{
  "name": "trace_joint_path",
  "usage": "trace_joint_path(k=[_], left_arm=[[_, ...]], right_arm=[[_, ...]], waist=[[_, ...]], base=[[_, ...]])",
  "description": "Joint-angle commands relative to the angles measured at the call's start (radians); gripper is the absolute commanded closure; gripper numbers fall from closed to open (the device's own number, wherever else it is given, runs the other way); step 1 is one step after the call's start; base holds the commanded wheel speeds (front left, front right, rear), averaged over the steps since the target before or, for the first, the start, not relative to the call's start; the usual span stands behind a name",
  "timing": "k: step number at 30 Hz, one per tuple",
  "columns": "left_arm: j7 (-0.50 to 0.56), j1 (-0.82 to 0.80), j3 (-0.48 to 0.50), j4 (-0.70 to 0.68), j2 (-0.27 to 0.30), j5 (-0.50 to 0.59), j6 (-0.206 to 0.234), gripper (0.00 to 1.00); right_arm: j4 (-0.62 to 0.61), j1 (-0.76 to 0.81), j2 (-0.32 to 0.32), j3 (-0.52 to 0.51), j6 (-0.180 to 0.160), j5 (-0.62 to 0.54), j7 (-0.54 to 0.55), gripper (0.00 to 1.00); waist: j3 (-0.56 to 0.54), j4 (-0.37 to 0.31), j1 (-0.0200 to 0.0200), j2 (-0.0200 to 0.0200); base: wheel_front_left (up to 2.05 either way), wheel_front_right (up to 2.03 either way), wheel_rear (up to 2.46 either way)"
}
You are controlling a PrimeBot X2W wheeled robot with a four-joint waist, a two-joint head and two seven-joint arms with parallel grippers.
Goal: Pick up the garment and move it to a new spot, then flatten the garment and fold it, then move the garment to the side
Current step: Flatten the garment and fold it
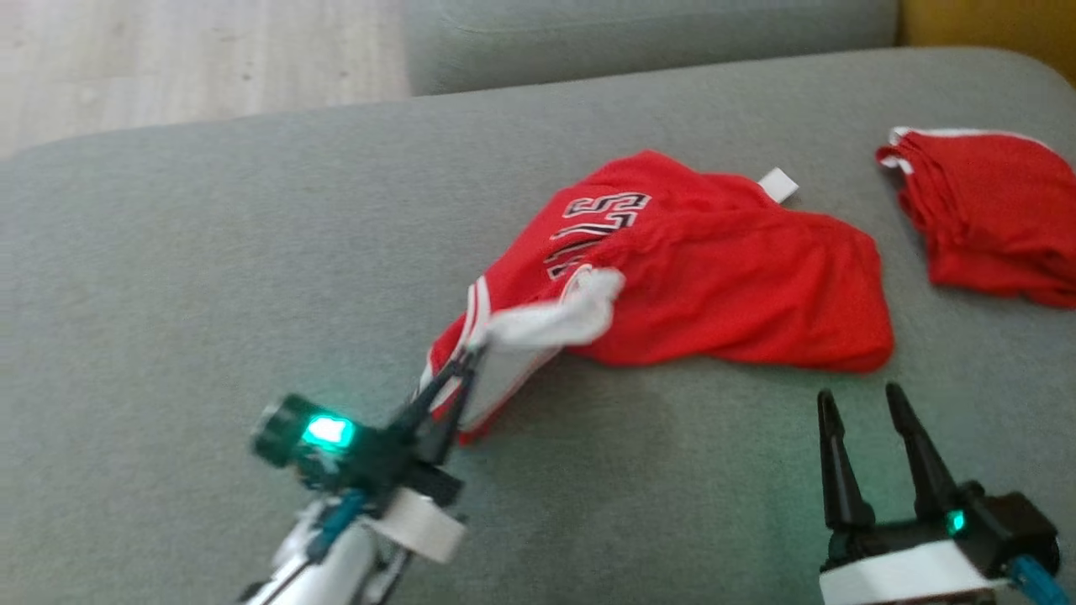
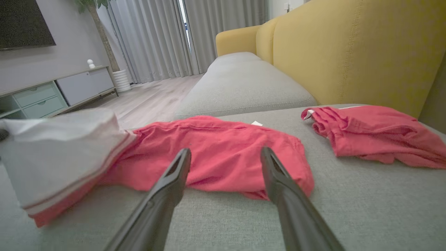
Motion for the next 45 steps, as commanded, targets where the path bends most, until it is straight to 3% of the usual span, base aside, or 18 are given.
trace_joint_path(k=[1,7,13,18,25,34,35,37,40,41,45], left_arm=[[-0.005,-0.019,0.062,-0.074,0.034,-0.002,0.018,1.00],[-0.005,0.016,0.174,-0.189,0.132,-0.035,0.059,1.00],[-0.005,0.031,0.294,-0.227,0.224,-0.071,0.098,1.00],[-0.005,0.010,0.353,-0.229,0.276,-0.081,0.112,1.00],[-0.005,-0.048,0.366,-0.205,0.281,-0.076,0.116,1.00],[-0.005,-0.089,0.356,-0.186,0.252,-0.068,0.105,1.00],[-0.005,-0.090,0.357,-0.184,0.249,-0.067,0.103,1.00],[-0.005,-0.091,0.359,-0.179,0.247,-0.066,0.101,1.00],[-0.005,-0.092,0.365,-0.175,0.244,-0.064,0.098,1.00],[-0.005,-0.091,0.367,-0.174,0.243,-0.064,0.097,1.00],[-0.005,-0.084,0.376,-0.173,0.238,-0.062,0.096,1.00]], right_arm=[[-0.019,-0.009,-0.009,0.015,-0.001,0.001,-0.004,0.00],[0.027,-0.019,-0.009,-0.028,-0.001,0.015,-0.004,0.00],[0.118,-0.127,-0.009,-0.037,-0.001,0.030,-0.001,0.00],[0.189,-0.278,-0.044,-0.016,-0.001,0.049,0.118,0.00],[0.244,-0.413,-0.117,0.065,-0.001,0.123,0.251,0.00],[0.284,-0.442,-0.123,0.099,-0.001,0.149,0.267,0.00],[0.287,-0.441,-0.122,0.099,-0.001,0.148,0.264,0.04],[0.292,-0.440,-0.118,0.099,-0.001,0.144,0.259,0.27],[0.293,-0.436,-0.111,0.104,-0.001,0.145,0.253,0.76],[0.294,-0.434,-0.109,0.108,-0.001,0.150,0.252,1.00],[0.296,-0.430,-0.111,0.120,-0.001,0.162,0.244,1.00]], waist=[[-0.013,0.024,0.0001,0.0000],[-0.007,0.061,0.0001,0.0000],[0.040,0.079,0.0001,0.0000],[0.095,0.097,0.0001,0.0000],[0.148,0.130,0.0001,0.0000],[0.160,0.150,0.0001,0.0000],[0.159,0.150,0.0001,0.0000],[0.158,0.149,0.0001,0.0000],[0.155,0.145,0.0001,0.0000],[0.153,0.143,0.0001,0.0000],[0.144,0.136,0.0001,0.0000]], base=[[0.00,0.00,0.00],[0.00,0.00,0.00],[0.00,0.00,0.00],[0.00,0.00,0.00],[0.00,0.00,0.00],[0.00,0.00,0.00],[0.00,0.00,0.00],[0.00,0.00,0.00],[0.00,0.00,0.00],[0.00,0.00,0.00],[0.00,0.00,0.00]])
